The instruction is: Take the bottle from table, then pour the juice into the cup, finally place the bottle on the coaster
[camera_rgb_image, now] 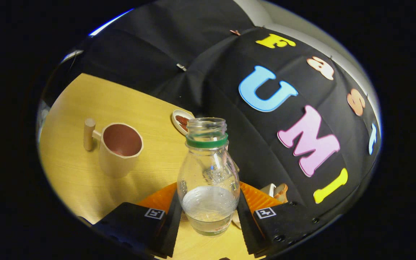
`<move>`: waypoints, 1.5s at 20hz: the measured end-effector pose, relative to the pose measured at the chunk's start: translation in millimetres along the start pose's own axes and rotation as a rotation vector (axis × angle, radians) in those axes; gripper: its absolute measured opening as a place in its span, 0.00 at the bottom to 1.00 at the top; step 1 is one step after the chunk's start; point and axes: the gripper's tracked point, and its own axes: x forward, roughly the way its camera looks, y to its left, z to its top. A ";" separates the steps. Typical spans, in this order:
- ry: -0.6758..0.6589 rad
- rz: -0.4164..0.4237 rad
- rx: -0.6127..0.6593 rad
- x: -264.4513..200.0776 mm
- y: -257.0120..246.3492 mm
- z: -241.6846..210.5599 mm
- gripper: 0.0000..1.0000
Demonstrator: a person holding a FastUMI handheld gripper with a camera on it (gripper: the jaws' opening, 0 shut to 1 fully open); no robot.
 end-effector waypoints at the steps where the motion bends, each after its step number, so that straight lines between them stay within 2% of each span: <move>1: -0.018 0.009 -0.029 6.8 4.7 6.0 0.75; 7: -0.050 0.045 -0.214 33.7 34.3 24.0 0.75; 14: -0.004 0.050 -0.363 60.2 40.1 6.5 0.75; 30: -0.068 0.030 -0.678 71.4 51.0 8.4 0.75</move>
